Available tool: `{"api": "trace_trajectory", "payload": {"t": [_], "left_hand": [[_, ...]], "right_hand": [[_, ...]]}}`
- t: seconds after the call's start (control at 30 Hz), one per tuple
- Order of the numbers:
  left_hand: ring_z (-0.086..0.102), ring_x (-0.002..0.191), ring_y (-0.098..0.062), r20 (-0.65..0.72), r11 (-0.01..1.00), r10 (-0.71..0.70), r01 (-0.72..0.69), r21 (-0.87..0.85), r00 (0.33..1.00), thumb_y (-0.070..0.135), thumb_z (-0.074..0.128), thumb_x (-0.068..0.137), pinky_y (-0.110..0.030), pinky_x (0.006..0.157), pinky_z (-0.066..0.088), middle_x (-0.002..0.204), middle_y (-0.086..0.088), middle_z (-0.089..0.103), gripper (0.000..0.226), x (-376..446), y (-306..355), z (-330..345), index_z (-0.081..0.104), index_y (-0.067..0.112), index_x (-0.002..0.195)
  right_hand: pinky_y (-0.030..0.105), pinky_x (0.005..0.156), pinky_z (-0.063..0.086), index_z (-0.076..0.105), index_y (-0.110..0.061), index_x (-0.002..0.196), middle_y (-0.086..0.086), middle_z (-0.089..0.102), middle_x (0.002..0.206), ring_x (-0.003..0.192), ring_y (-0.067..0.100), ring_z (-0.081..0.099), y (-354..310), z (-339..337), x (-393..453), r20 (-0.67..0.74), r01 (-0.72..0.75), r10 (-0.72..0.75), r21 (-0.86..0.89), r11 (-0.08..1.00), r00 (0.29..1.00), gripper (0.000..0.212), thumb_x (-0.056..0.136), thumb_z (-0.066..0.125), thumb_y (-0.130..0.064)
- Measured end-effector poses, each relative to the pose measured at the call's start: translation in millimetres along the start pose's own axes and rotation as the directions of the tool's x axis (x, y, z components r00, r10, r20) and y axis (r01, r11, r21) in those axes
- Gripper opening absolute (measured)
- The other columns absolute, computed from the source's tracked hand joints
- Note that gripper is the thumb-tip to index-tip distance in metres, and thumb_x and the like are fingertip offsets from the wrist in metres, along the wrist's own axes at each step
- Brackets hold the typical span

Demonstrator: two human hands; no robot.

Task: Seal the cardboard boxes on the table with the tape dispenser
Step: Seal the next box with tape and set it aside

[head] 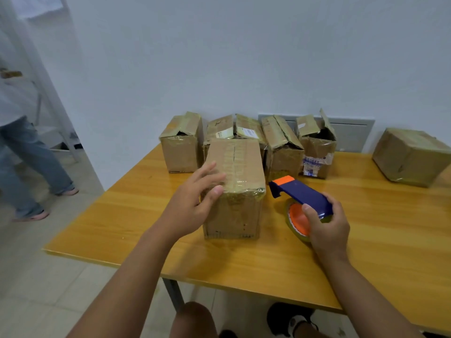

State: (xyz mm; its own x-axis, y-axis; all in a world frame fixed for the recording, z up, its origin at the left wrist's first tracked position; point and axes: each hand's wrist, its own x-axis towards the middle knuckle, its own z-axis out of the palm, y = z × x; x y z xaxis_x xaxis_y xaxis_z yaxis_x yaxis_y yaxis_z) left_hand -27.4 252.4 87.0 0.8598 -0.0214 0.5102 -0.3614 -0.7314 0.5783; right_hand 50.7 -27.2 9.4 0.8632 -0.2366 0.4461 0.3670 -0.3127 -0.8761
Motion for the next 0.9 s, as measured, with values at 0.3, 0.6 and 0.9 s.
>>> {"api": "trace_trajectory", "payload": {"t": [0.3,0.6,0.9], "left_hand": [[0.024,0.139,0.011,0.009,0.911,-0.157,0.148,-0.386,0.988,0.031,0.044,0.099,-0.010,0.107,0.030,0.155,0.018,0.027,0.045,-15,-10,5,0.045,0.020,0.143],[0.046,0.130,0.002,-0.231,0.979,-0.103,0.057,-0.198,0.968,0.027,0.042,0.100,-0.020,0.108,0.038,0.137,0.009,0.055,0.036,-11,-10,14,0.062,0.017,0.127],[0.032,0.140,0.002,0.025,0.975,-0.062,0.066,-0.214,0.998,0.020,0.047,0.102,-0.030,0.112,0.037,0.152,0.016,0.036,0.040,-18,-17,-6,0.047,0.020,0.142]], "right_hand": [[0.002,0.073,0.035,0.052,-0.014,0.135,-0.005,0.052,0.119,0.104,0.010,0.049,3,0,1,0.001,-0.016,0.016,0.008,1.000,1.000,0.066,0.077,0.062,-0.044],[0.000,0.070,0.037,0.052,-0.013,0.134,-0.004,0.052,0.117,0.102,0.010,0.049,1,1,0,0.001,-0.015,0.015,0.016,1.000,1.000,0.065,0.077,0.062,-0.043],[0.008,0.074,0.036,0.053,-0.013,0.133,-0.005,0.053,0.116,0.101,0.011,0.050,1,2,1,-0.012,-0.011,0.011,-0.003,1.000,1.000,0.061,0.081,0.067,-0.040]]}}
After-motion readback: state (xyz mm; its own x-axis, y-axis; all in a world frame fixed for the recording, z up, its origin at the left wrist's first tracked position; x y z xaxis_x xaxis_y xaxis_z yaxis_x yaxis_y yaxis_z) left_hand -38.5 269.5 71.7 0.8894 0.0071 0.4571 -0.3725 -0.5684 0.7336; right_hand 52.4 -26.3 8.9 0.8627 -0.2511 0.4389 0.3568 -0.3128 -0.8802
